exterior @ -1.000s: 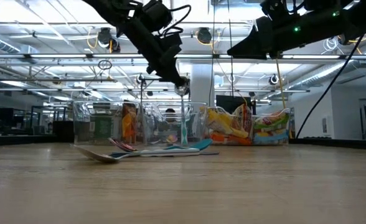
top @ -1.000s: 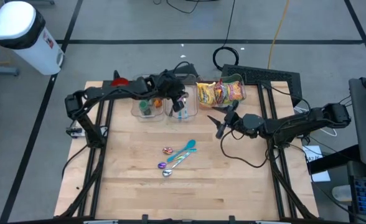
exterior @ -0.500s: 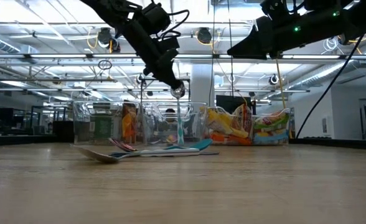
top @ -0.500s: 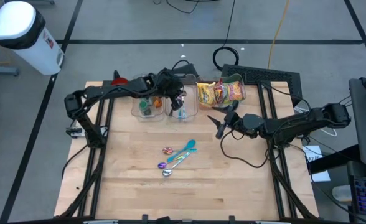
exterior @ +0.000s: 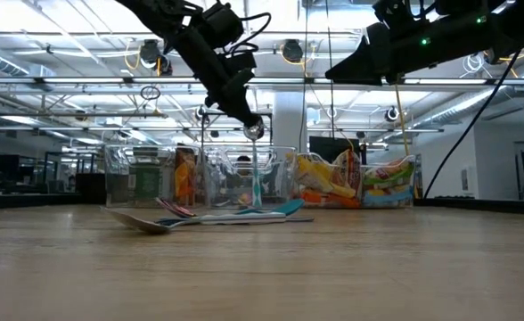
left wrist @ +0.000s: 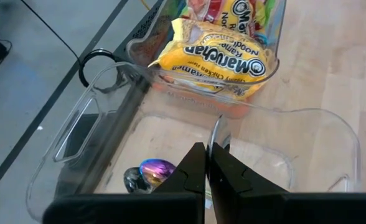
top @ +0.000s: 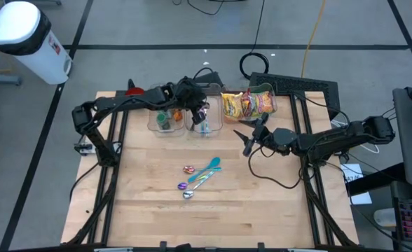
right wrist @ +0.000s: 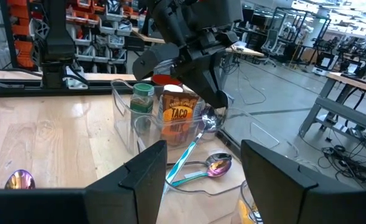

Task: Pick & Place Food Item
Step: Put the right white and blue spoon into the middle transparent bin, then put the top purple spoon into the middle transparent bin

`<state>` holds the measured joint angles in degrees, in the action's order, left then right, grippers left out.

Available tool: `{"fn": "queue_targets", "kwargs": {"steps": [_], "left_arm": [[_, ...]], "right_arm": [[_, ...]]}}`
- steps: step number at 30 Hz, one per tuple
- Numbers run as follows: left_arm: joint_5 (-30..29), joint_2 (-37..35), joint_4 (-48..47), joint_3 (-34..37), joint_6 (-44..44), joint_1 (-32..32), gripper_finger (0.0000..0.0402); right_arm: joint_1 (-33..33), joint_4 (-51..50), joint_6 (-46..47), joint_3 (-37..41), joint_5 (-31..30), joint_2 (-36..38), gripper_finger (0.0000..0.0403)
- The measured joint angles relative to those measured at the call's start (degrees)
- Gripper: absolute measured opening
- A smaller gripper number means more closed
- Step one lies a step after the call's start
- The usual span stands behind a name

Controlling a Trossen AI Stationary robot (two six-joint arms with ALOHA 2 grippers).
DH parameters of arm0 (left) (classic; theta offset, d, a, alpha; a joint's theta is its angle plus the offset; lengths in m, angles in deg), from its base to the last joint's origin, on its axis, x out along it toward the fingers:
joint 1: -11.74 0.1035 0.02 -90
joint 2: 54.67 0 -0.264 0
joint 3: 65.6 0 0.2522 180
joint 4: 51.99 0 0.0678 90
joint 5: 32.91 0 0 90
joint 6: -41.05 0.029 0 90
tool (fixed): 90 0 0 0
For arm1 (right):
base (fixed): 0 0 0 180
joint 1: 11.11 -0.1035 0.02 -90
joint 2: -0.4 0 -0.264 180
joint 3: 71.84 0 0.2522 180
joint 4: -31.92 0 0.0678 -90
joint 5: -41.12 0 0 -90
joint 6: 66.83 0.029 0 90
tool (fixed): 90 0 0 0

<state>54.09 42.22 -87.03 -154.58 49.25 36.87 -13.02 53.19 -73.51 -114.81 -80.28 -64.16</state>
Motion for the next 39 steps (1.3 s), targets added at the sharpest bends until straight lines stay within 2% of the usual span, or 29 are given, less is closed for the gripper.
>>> {"fn": "queue_targets", "kwargs": {"steps": [15,22,26,30,35,39], "left_arm": [[-0.4,0.1,1.6,0.0,0.3,-0.2,0.0058],[-12.8,0.1,1.9,0.0,0.4,-1.2,0.0146],[-16.7,0.0,1.9,0.0,0.5,-2.1,0.0202],[-17.0,-1.5,1.5,0.0,0.6,-3.3,0.0241],[-16.4,-5.2,-1.8,0.0,-2.9,-5.6,0.0265],[-8.5,-8.2,-3.6,1.0,-6.0,-7.1,0.0267]], "right_arm": [[0.1,-0.2,0.0,0.0,0.0,0.0,0.0196],[0.1,-0.2,0.0,0.0,0.0,0.0,0.0196],[0.1,-0.2,0.0,0.0,0.0,0.0,0.0196],[0.1,-0.2,0.0,0.0,0.0,0.0,0.0196],[0.1,-0.3,0.0,0.0,0.0,0.0,0.0196],[0.1,-1.1,1.3,0.0,0.1,0.0,0.0196]]}}
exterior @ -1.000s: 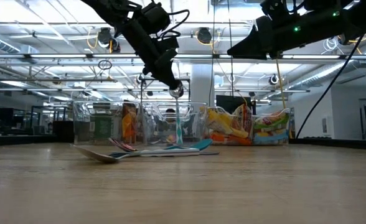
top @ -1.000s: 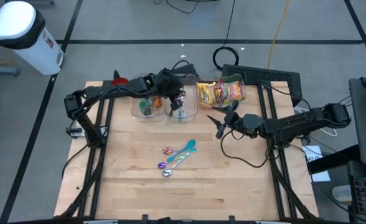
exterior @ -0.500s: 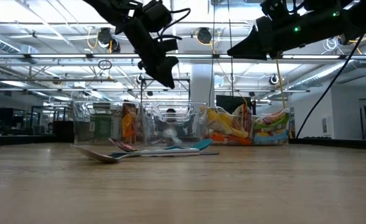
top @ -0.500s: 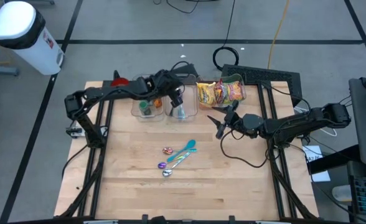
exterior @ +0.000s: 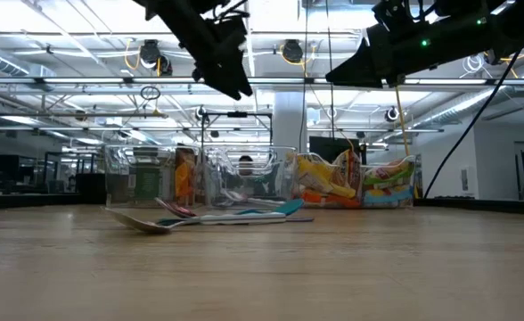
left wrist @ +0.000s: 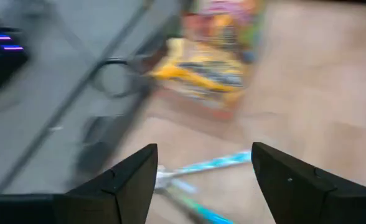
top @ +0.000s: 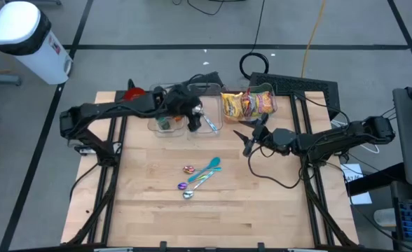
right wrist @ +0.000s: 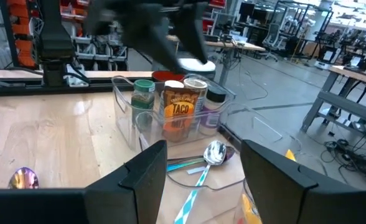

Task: Pick & Place Food Item
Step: Put the top purple spoon into the middle transparent bin

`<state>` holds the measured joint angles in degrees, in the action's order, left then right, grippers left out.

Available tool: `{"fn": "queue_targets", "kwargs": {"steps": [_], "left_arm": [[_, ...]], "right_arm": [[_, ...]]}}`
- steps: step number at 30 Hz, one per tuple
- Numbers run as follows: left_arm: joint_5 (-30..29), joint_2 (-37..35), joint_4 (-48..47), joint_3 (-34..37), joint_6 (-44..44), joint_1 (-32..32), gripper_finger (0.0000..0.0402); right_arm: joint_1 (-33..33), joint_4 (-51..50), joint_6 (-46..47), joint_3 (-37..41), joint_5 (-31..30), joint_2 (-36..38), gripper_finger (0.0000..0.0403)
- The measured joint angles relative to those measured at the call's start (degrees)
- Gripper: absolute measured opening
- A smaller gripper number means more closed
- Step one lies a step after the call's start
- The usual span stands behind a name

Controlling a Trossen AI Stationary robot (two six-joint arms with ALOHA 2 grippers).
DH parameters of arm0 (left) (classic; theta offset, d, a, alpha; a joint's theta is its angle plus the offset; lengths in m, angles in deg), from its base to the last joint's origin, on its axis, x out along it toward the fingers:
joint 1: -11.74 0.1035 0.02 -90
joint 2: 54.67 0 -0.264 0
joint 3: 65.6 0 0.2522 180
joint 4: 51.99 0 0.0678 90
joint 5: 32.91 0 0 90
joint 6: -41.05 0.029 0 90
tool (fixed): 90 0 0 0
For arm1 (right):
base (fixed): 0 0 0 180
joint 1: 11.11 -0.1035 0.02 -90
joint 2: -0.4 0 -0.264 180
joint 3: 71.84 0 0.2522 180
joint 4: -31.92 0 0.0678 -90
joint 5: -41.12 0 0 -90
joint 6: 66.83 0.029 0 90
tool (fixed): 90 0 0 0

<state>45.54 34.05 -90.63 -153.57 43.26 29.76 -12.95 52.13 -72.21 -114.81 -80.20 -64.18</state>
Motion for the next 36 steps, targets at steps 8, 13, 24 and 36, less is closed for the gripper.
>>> {"fn": "queue_targets", "kwargs": {"steps": [8,13,24,36], "left_arm": [[7.1,-4.8,20.3,16.9,-3.2,-5.6,0.0255],[10.4,-5.6,34.1,26.7,-7.4,-9.3,0.0255],[22.4,-4.7,33.5,31.3,-14.7,-17.7,0.0255],[13.8,-4.7,13.6,31.4,-48.9,-25.9,0.0255]], "right_arm": [[0.5,-2.8,6.5,0.0,9.3,0.0,0.0196],[2.4,-5.4,12.7,0.0,19.3,0.0,0.0196],[3.7,-4.7,13.7,0.0,24.1,-2.9,0.0196],[3.7,-4.5,15.0,0.0,24.0,-4.7,0.0196]]}}
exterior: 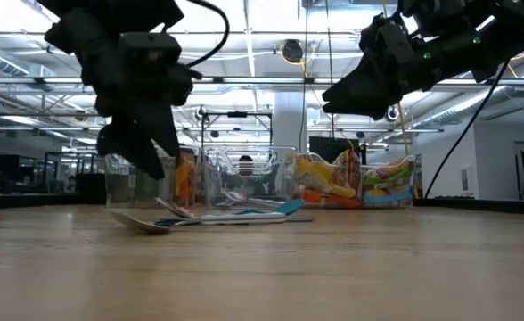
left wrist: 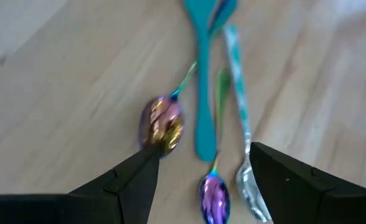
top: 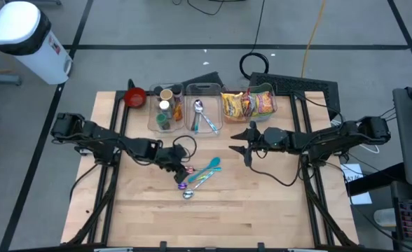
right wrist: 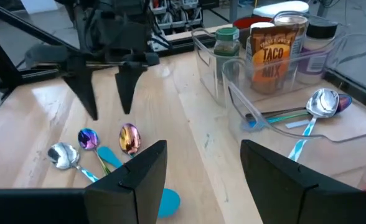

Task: Pick & Place Food Item
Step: Put the top purple spoon into the middle transparent bin

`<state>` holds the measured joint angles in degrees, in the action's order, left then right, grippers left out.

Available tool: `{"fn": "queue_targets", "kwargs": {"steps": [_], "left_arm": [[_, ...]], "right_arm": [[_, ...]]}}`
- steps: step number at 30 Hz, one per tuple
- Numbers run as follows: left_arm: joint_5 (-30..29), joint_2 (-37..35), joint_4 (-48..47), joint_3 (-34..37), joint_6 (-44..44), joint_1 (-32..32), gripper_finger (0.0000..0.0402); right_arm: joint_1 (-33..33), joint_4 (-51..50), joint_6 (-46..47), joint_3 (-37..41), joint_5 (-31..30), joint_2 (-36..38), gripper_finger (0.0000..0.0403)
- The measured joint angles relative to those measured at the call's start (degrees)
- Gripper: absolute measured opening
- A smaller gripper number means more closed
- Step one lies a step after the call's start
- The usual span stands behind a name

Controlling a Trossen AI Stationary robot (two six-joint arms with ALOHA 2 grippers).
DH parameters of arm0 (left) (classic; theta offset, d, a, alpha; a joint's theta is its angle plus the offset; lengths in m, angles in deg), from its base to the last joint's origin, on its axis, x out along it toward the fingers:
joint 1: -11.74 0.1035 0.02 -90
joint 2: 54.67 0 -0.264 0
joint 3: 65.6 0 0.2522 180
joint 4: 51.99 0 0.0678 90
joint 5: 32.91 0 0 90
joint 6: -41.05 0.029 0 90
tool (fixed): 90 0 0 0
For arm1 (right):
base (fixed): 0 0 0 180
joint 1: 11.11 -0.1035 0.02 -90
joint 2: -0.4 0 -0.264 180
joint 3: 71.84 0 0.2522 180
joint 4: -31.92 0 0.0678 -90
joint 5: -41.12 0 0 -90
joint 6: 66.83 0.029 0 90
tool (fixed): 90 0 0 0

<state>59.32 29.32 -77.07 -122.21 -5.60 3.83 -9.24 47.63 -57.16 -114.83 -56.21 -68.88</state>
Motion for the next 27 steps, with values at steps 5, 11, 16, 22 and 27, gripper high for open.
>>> {"fn": "queue_targets", "kwargs": {"steps": [5,11,16,22,27], "left_arm": [[-4.3,0.0,-3.6,0.0,-5.4,0.3,0.0255],[-4.2,0.0,-0.8,2.7,-12.8,1.0,0.0255],[-3.8,0.0,-0.6,5.6,-17.5,1.2,0.0255],[-2.8,0.3,7.1,7.1,-15.8,1.9,0.0255],[-0.8,3.0,9.0,7.1,-15.4,1.9,0.0255]], "right_arm": [[0.0,0.9,1.5,0.0,0.0,0.0,0.0196],[0.0,1.1,1.7,0.0,0.1,0.0,0.0196],[0.0,1.1,1.6,0.0,0.1,0.0,0.0196],[0.0,1.5,1.6,0.0,0.0,0.0,0.0196],[0.0,1.6,1.6,0.0,0.0,0.0,0.0196]]}}
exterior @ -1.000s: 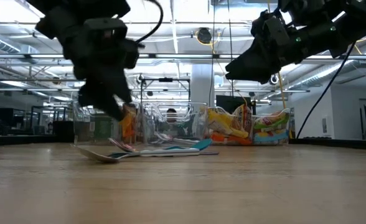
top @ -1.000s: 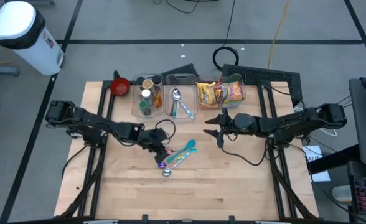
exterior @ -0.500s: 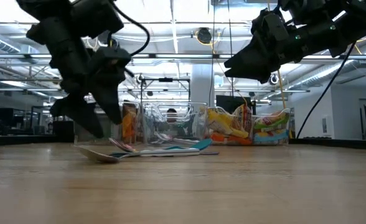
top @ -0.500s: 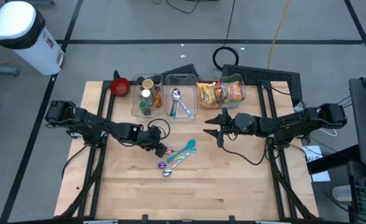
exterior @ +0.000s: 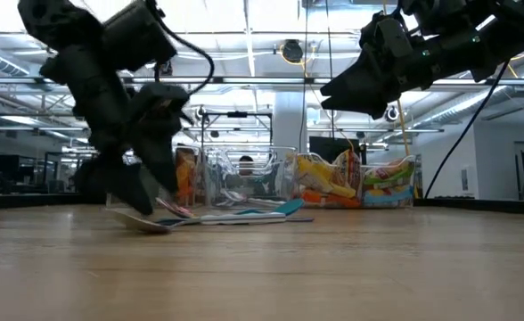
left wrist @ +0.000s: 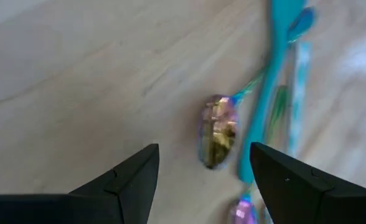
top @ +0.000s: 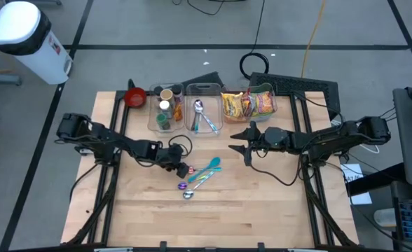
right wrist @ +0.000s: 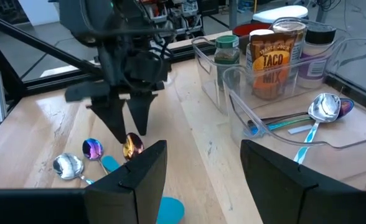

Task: Pick & Place Food Item
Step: Put the top purple spoon into the middle transparent bin

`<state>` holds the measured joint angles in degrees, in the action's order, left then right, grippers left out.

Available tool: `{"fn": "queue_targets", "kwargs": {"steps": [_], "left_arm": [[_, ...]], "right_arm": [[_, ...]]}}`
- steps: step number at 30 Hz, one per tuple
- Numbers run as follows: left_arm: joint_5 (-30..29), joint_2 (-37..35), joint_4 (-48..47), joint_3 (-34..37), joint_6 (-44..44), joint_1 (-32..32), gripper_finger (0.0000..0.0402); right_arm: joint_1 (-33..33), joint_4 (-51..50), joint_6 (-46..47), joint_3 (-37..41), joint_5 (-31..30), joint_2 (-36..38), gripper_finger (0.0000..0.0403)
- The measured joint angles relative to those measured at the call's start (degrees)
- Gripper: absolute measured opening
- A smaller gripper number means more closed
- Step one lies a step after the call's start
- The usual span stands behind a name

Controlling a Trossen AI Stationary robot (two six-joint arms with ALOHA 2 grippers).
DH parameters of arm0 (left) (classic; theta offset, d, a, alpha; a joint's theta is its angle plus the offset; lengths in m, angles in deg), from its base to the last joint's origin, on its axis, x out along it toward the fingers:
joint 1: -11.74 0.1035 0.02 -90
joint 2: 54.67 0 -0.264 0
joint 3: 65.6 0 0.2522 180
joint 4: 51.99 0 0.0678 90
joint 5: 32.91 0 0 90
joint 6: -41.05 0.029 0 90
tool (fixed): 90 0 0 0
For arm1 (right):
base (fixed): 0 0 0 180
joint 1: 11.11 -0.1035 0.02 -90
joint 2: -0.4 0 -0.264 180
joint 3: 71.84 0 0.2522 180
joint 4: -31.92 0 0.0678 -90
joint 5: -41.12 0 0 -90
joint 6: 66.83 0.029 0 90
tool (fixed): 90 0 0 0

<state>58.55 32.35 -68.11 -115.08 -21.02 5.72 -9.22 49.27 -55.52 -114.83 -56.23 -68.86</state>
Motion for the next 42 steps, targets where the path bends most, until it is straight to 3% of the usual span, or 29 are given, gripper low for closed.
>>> {"fn": "queue_targets", "kwargs": {"steps": [10,23,30,35,42], "left_arm": [[4.1,4.8,3.6,-0.2,1.9,1.7,0.0236],[7.1,4.9,4.5,-0.1,5.9,4.2,0.0014],[9.2,5.0,3.8,-1.8,10.2,5.6,0.0013],[8.9,5.0,-2.3,-6.3,12.9,5.4,0.0009],[-5.5,4.9,-18.3,-16.3,27.0,3.5,0.0006]], "right_arm": [[0.0,-0.1,0.0,0.0,0.0,0.0,0.0196],[0.0,0.3,0.0,0.0,-0.1,0.0,0.0196],[0.0,0.4,0.0,0.0,-0.1,0.0,0.0196],[0.0,0.3,0.0,0.0,-0.1,0.0,0.0196],[0.0,0.4,0.0,0.0,-0.1,0.0,0.0196]]}}
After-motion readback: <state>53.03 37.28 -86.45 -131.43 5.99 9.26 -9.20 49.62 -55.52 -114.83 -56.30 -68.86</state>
